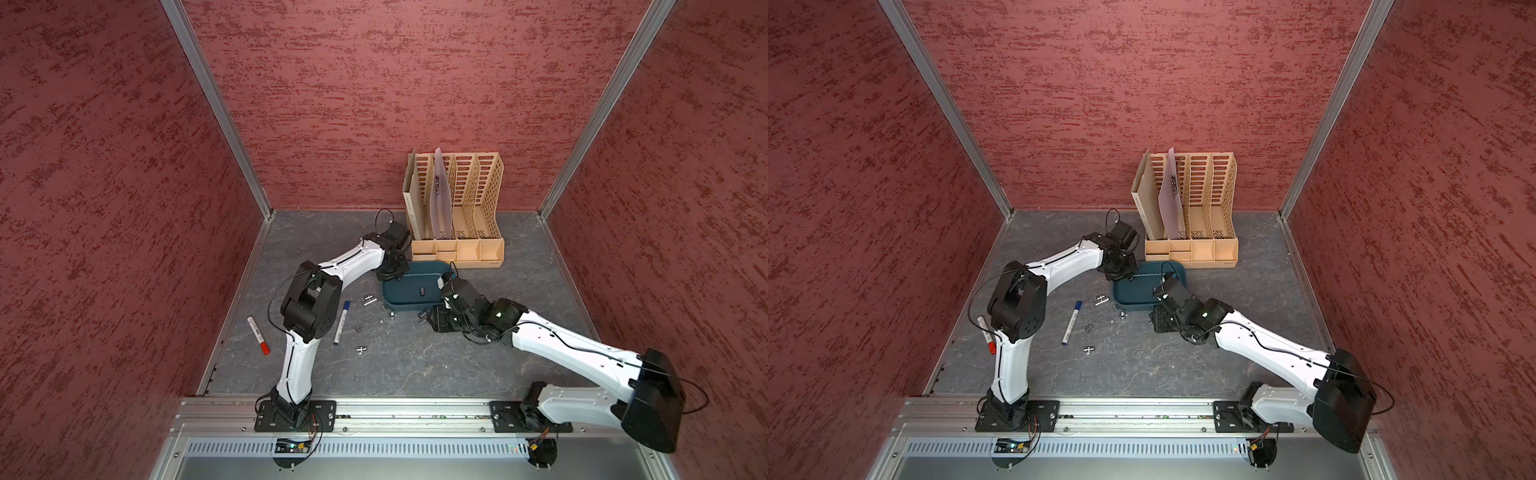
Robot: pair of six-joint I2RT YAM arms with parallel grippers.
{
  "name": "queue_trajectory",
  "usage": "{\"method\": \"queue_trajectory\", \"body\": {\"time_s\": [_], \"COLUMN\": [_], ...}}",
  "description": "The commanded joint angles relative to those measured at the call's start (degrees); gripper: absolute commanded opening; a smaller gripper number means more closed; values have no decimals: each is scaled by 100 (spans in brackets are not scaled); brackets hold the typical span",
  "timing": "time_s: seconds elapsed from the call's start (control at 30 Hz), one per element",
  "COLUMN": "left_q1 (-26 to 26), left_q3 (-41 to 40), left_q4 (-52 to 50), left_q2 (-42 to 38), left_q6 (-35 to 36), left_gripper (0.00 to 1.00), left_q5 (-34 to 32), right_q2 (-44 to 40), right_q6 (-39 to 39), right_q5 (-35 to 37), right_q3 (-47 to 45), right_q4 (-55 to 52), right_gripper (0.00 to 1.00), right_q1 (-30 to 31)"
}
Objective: Put the socket on the desktop into the storage box
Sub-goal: Place the socket head in the storage box.
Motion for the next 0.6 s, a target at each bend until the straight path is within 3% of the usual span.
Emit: {"method": "queue_trajectory", "body": {"time_s": [0.0,0.33,0.57], "left_q1": [-37,-38,-47], "left_q3": [190,264,343], "left_q4": [-119,-193,-259], "left_q2": [151,321,287], "left_q6": [99,132,208], "left_gripper": [14,18,36], "left_q5": [-219,-309,-360], "right_q2": [-115,-142,-98], "right_q6": [50,62,50], "right_q5": [194,227,224], "right_q3": [-89,-107,-60], "right_q4": [-28,-53,-70], "right_gripper": [47,47,47], "right_q1": [19,18,23]}}
